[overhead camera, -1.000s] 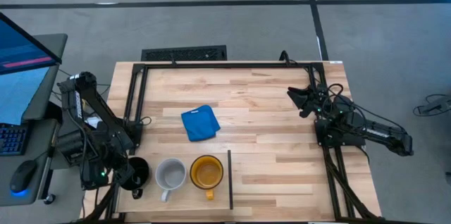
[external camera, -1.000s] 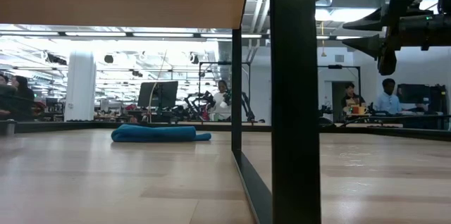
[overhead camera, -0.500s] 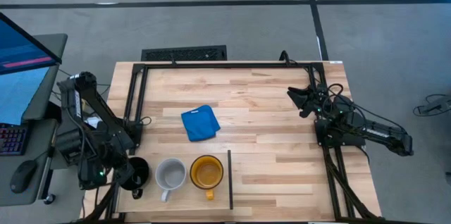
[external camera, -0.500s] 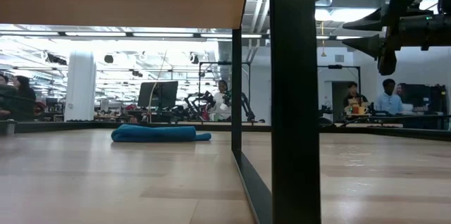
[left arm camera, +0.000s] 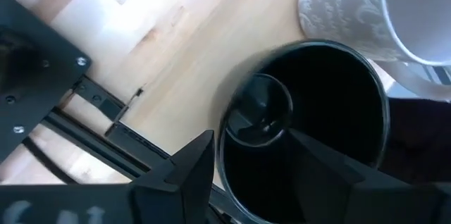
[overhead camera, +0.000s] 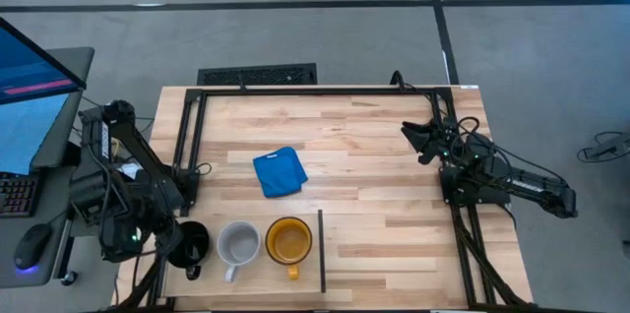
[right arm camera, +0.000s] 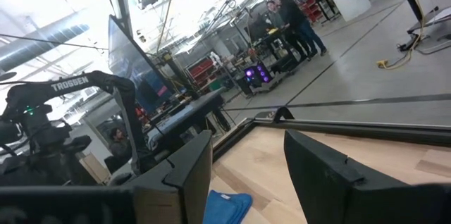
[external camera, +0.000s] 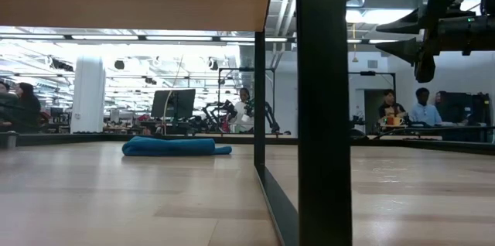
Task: Stack small to large cups/mugs on shelf
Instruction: Put the black mug on the shelf, then return to Home Position
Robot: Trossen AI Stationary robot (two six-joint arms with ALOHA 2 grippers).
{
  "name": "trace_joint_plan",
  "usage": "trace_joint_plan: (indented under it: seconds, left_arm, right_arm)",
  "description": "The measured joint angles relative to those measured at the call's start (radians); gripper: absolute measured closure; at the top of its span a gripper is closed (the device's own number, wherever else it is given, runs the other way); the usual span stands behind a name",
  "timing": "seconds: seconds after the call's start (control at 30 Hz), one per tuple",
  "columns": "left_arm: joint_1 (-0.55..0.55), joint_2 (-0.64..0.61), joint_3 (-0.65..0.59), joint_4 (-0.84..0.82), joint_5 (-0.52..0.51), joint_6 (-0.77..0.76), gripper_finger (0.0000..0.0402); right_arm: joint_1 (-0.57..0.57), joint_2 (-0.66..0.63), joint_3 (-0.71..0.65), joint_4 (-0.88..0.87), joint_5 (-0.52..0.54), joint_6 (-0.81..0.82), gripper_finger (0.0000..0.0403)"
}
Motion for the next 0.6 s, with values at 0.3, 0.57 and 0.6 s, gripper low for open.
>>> trace_joint_plan:
  seconds: [0.3,0.57,0.6]
  left_arm:
    - [0.000,-0.019,0.000,-0.029,0.000,-0.016,0.0239]
    - [0.000,-0.084,0.000,-0.029,-0.122,-0.003,0.0239]
    - [0.000,-0.094,0.000,-0.029,-0.142,0.003,0.0239]
  right_arm:
    - [0.000,0.000,0.000,0.000,0.000,0.000,0.0203]
    - [0.000,0.000,0.000,0.000,0.000,0.000,0.0203]
    - [0.000,0.000,0.000,0.000,0.000,-0.001,0.0203]
